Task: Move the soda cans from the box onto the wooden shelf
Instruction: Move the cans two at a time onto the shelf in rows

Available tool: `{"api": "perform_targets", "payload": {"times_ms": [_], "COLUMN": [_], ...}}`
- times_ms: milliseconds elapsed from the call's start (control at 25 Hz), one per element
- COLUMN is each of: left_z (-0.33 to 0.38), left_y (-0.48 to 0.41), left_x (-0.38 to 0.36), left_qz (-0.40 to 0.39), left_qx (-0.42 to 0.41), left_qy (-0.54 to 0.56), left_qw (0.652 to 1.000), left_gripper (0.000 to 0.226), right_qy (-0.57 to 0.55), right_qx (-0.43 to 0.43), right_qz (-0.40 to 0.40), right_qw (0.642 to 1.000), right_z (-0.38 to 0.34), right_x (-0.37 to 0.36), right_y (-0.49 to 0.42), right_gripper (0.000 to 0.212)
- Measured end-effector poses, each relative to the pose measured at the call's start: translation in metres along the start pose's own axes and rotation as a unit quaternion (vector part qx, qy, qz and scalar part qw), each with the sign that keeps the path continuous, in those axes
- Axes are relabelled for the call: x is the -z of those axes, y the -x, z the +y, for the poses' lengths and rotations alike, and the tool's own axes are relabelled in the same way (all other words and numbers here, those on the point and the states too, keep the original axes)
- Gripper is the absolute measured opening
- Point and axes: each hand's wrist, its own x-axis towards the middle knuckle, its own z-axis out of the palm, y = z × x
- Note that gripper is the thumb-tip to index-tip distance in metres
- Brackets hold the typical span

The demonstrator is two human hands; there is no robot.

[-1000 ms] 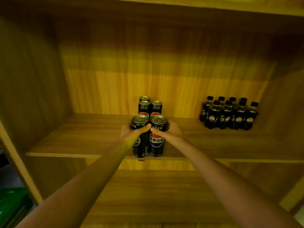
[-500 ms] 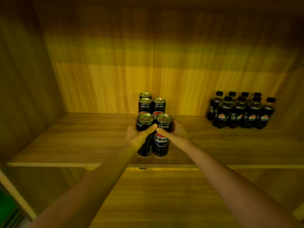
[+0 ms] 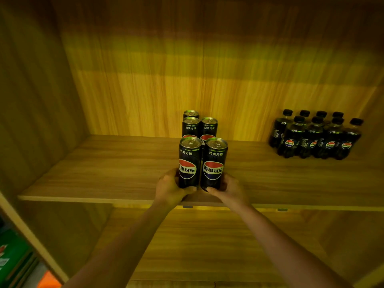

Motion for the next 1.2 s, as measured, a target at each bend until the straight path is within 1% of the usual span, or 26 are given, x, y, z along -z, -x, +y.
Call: {"api": "perform_targets", "payload": {"times_ms": [80, 160, 280, 320, 400, 440, 520, 800, 960, 1200], "left_z": [0.0, 0.0, -0.012, -0.017, -0.023, -0.024, -0.022, -0.013, -0.007, -0.007], "left_y": [-0.002, -0.004, -0.005, -0.004, -0.002, -0.003, -0.008, -0.043, -0.057, -0.064], "left_x": [-0.004, -0.005, -0.001, -0.001, -0.004, -0.006, -0.01, -0.02, -0.02, -0.025], "left_qz": [0.037, 0.037, 0.018, 0.011, -0.005, -0.005, 0.0, -0.001, -0.012, -0.013], "left_qx": [-0.02, -0.037, -0.039, -0.042, -0.046, -0.05, -0.051, -0.003, 0.012, 0.037], "left_qy": [-0.043, -0.107, -0.245, -0.284, -0.33, -0.338, -0.347, -0.361, -0.372, -0.348], "left_qw": [0.998, 0.993, 0.969, 0.958, 0.943, 0.94, 0.936, 0.932, 0.928, 0.937], "left_gripper": [0.07, 0.073, 0.096, 0.098, 0.086, 0.079, 0.075, 0.077, 0.079, 0.08], "right_qy": [-0.001, 0.017, 0.126, 0.168, 0.217, 0.224, 0.225, 0.227, 0.215, 0.186], "right_qx": [0.005, 0.003, 0.01, 0.019, 0.046, 0.054, 0.057, 0.028, 0.028, 0.042], "right_qz": [0.009, 0.013, 0.021, 0.029, 0.046, 0.049, 0.049, 0.069, 0.056, 0.025], "right_qw": [1.0, 1.0, 0.992, 0.985, 0.974, 0.972, 0.971, 0.971, 0.975, 0.981], "right_z": [0.001, 0.003, 0.008, 0.009, 0.011, 0.012, 0.013, 0.01, 0.016, 0.021], "right_x": [-0.003, -0.004, -0.005, -0.005, -0.008, -0.009, -0.011, -0.02, -0.024, -0.024], "right_y": [-0.001, -0.003, -0.004, -0.003, -0.005, -0.008, -0.016, -0.057, -0.075, -0.083], "right_gripper": [0.061, 0.064, 0.067, 0.065, 0.06, 0.058, 0.055, 0.051, 0.054, 0.057]}}
